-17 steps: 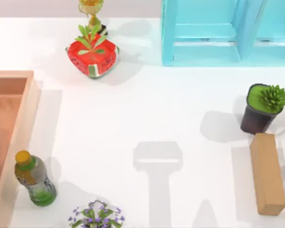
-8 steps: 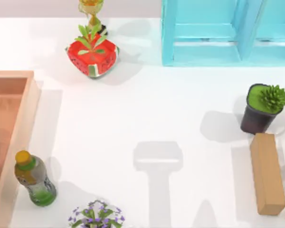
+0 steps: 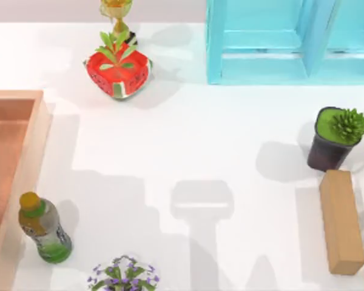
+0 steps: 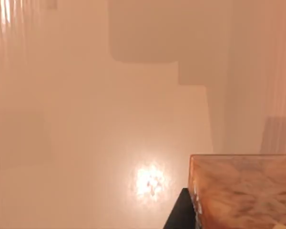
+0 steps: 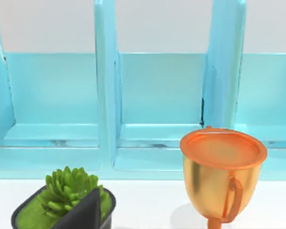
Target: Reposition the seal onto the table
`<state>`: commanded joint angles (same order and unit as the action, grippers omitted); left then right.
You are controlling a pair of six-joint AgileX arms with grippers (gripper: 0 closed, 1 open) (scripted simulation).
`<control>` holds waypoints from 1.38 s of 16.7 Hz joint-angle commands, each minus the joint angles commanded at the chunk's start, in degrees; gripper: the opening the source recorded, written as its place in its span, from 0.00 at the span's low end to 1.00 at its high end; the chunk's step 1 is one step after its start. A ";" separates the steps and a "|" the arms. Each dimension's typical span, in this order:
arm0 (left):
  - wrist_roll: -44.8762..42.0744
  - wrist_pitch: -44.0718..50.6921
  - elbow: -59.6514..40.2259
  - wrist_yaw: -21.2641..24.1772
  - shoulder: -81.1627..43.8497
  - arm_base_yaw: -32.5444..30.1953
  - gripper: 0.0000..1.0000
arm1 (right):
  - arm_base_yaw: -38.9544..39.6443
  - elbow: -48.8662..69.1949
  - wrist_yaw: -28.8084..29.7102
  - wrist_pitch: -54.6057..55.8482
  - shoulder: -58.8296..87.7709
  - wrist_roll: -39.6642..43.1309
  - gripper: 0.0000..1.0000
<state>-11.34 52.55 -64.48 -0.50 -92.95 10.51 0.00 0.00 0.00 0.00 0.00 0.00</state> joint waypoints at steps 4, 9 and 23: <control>12.23 11.50 -9.93 -0.48 4.93 -12.33 0.00 | 0.00 0.00 0.00 0.00 0.00 0.00 1.00; 20.92 25.01 -14.73 0.23 4.70 -21.06 0.00 | 0.00 0.00 0.00 0.00 0.00 0.00 1.00; 31.80 21.98 -25.72 0.23 -12.33 -32.36 0.00 | 0.00 0.00 0.00 0.00 0.00 0.00 1.00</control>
<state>20.46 74.53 -90.19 -0.27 -105.28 -21.85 0.00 0.00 0.00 0.00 0.00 0.00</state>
